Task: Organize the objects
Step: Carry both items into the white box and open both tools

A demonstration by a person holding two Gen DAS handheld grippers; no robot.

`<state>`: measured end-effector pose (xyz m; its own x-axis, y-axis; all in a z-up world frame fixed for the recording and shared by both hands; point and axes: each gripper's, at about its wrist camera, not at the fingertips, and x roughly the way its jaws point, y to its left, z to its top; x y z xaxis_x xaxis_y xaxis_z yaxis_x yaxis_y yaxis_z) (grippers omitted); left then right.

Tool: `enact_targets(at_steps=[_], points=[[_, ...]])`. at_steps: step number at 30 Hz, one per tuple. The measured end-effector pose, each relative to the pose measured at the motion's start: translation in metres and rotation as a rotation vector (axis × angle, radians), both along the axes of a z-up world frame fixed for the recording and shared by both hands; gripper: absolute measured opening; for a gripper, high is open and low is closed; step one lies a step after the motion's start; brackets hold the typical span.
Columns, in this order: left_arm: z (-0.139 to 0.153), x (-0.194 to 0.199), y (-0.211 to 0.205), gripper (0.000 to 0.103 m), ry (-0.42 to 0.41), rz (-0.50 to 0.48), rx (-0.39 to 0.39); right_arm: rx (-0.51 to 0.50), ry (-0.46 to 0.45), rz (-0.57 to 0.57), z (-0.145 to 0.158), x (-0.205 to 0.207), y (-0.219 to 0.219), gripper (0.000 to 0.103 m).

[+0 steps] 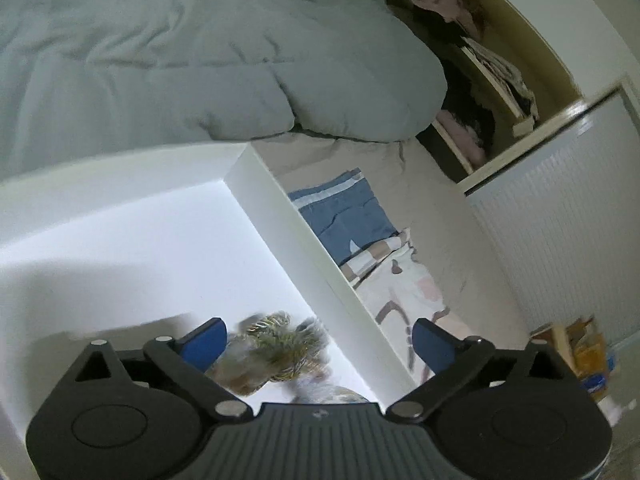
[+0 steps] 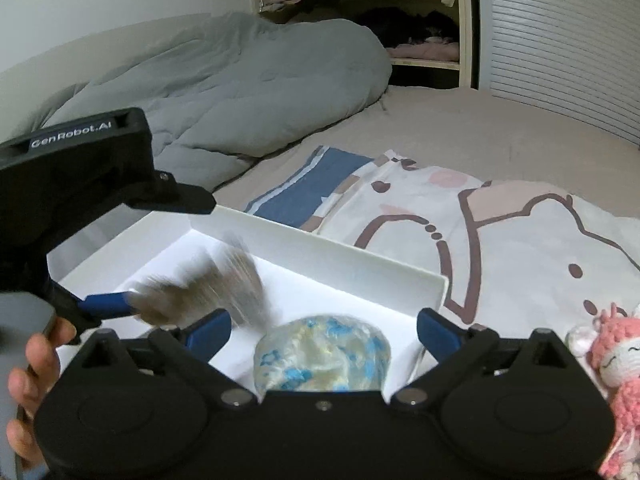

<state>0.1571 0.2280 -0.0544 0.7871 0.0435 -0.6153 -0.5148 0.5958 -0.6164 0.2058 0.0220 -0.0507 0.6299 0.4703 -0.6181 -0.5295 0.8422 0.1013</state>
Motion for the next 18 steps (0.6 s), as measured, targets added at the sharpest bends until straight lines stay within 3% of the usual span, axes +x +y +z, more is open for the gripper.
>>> enact_targets(at_steps=[8, 18], points=[[0.021, -0.001, -0.011, 0.099, 0.083, -0.053, 0.153, 0.03, 0.009, 0.0, 0.013, -0.008, -0.02, 0.1], [0.051, -0.018, -0.032, 0.099, 0.173, -0.127, 0.421, 0.083, 0.024, -0.012, 0.035, -0.023, -0.048, 0.1]])
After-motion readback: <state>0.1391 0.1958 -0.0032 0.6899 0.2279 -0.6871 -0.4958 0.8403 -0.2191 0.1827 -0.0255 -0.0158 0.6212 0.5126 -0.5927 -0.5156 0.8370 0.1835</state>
